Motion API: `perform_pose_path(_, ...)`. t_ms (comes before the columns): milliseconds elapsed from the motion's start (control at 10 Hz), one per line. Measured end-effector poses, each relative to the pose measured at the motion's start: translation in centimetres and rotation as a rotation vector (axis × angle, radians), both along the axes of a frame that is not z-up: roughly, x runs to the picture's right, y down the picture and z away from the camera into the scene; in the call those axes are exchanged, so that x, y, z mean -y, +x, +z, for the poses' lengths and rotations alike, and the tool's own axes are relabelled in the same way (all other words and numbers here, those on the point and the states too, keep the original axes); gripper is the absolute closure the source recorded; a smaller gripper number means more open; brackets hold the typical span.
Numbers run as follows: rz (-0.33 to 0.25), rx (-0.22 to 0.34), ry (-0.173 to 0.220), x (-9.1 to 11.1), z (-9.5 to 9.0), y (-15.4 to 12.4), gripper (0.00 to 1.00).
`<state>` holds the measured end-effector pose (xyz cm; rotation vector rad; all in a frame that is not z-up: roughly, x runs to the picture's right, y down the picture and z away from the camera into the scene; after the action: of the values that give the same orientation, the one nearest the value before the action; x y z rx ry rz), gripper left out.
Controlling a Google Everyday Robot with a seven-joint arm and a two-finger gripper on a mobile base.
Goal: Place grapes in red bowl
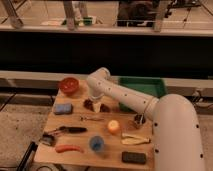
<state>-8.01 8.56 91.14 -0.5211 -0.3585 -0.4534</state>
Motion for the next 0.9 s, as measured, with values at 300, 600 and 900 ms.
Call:
perform_pose_path(300, 0.001, -0.006, -0.008, -0.7, 0.9, 1.3, 0.47)
perform_pose_path(600, 0.01, 0.019, 0.042, 1.0, -1.0, 1.6, 0.78)
perform_pose_path(900, 0.004, 0.039, 0.07, 2.4, -3.2, 1.2, 1.0)
